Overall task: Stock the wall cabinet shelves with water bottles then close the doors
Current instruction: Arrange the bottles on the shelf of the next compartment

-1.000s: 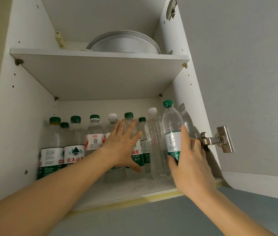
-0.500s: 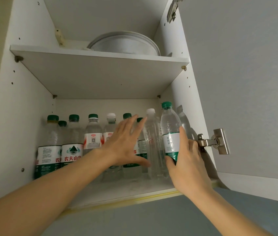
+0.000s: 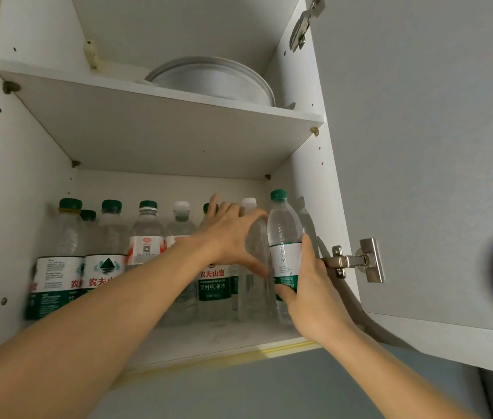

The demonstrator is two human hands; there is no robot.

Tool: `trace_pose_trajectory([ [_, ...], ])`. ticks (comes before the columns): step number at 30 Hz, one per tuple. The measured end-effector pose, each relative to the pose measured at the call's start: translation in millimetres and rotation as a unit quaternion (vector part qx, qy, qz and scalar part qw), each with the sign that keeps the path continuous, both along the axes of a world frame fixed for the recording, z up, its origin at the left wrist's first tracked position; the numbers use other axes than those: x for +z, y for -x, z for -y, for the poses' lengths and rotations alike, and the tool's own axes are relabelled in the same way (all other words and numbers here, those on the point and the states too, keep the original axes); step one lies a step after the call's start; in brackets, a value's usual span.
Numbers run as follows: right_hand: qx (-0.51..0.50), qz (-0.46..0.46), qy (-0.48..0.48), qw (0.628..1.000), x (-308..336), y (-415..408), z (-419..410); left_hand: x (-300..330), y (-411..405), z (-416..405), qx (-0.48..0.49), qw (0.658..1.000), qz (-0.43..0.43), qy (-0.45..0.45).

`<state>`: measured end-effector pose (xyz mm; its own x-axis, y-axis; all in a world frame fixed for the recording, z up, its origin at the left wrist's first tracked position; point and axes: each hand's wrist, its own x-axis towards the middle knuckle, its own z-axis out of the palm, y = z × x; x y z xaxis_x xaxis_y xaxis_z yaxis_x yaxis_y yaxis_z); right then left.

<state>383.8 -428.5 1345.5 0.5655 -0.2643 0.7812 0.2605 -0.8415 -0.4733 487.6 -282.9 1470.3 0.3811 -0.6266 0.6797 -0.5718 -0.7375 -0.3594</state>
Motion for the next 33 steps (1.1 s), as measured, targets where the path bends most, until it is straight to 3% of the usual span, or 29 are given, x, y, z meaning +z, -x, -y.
trace_pose_trajectory([
  [4, -0.029, -0.035, 0.026, 0.999, 7, -2, -2, 3, -1, 1, 0.069, 0.996, 0.044, -0.015],
  [12, -0.059, -0.136, 0.005, 0.989, 31, -12, -1, 3, -9, 1, 0.084, 0.991, 0.092, -0.044],
  [28, -0.107, -0.151, 0.018, 0.983, 34, -46, -1, -5, -21, 11, 0.126, 0.986, 0.102, -0.038],
  [30, -0.103, -0.156, 0.036, 0.982, 34, -43, 1, -6, -19, 9, 0.13, 0.985, 0.105, -0.051],
  [33, -0.129, -0.166, 0.141, 0.967, 28, -36, 2, -14, -16, 4, 0.128, 0.982, 0.117, -0.078],
])
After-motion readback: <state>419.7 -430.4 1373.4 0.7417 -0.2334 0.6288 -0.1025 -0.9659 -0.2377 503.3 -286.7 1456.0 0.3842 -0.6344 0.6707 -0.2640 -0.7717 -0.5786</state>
